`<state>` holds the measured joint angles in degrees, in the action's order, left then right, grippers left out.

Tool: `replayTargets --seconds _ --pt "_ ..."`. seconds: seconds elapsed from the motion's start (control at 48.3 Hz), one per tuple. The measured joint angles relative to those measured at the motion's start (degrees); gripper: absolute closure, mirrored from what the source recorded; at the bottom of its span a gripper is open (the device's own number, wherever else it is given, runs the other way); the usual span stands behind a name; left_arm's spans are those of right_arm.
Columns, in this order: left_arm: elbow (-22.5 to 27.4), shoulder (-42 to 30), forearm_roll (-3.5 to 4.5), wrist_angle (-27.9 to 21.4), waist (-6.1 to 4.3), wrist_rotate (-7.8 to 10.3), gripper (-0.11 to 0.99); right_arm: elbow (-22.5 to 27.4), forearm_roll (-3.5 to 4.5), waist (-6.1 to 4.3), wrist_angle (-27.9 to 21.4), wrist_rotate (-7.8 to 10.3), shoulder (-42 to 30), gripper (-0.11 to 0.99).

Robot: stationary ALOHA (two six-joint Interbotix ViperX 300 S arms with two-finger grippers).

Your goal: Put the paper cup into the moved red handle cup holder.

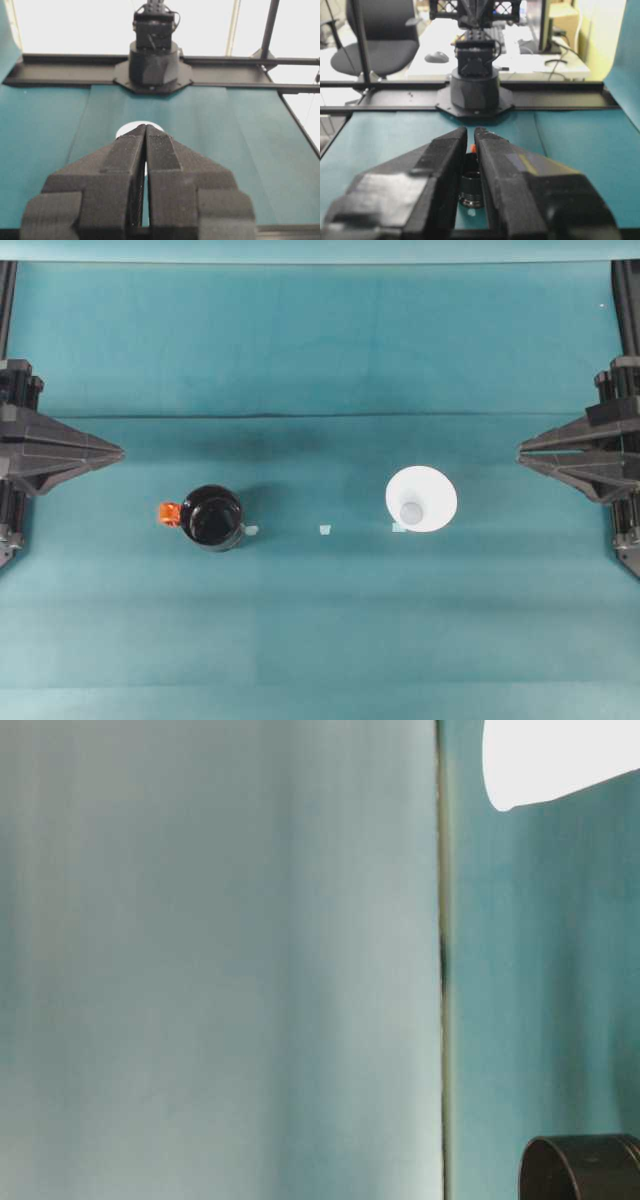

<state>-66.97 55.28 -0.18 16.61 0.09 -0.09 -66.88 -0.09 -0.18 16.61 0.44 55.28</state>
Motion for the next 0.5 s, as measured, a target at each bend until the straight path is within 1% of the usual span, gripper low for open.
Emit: replayTargets --seconds 0.021,0.062,0.104,0.145,0.186,0.207,0.248,0.29,0.352,0.393,0.435,0.497 --pt "0.00 -0.09 0.00 -0.09 0.00 -0.09 0.85 -0.09 -0.09 0.00 0.09 0.09 0.00 0.88" --pt "0.09 -0.35 -0.09 -1.41 0.00 -0.44 0.85 -0.09 -0.18 0.35 -0.09 0.35 0.00 0.88" --pt "0.18 -0.79 -0.35 -2.81 -0.18 -0.62 0.85 0.00 -0.79 0.70 -0.79 0.88 0.00 0.93" --pt "0.44 -1.05 -0.35 -4.13 -0.26 -0.62 0.85 0.00 -1.32 0.88 -1.93 1.32 0.00 0.96" --pt "0.88 -1.23 -0.44 -5.54 -0.26 -0.88 0.85 0.26 -1.58 0.97 -3.43 1.85 0.09 0.97" --pt "1.05 -1.32 -0.44 -6.15 -0.26 -0.70 0.85 0.35 -1.67 0.97 -4.22 2.11 0.09 0.98" --pt "1.49 -1.32 -0.53 -7.38 -0.26 -0.62 0.85 0.62 -1.67 0.97 -5.80 2.64 0.26 0.99" --pt "1.85 -1.32 -0.44 -8.79 -0.26 -0.70 0.85 0.97 -1.76 0.97 -7.47 3.08 0.44 0.99" --pt "2.46 -1.41 -0.53 -11.34 -0.26 -0.79 0.85 1.14 -1.76 0.97 -9.67 3.34 0.62 0.99" --pt "2.81 -1.49 -0.44 -13.45 -0.26 -0.88 0.85 1.23 -1.85 0.97 -11.34 3.52 0.88 0.99" --pt "3.16 -1.76 -0.53 -15.47 -0.26 -0.88 0.85 1.23 -1.76 0.97 -12.57 3.69 1.14 0.99" --pt "3.78 -2.02 -0.44 -18.37 -0.26 -0.79 0.85 1.23 -1.76 0.97 -14.50 4.04 1.32 0.99"
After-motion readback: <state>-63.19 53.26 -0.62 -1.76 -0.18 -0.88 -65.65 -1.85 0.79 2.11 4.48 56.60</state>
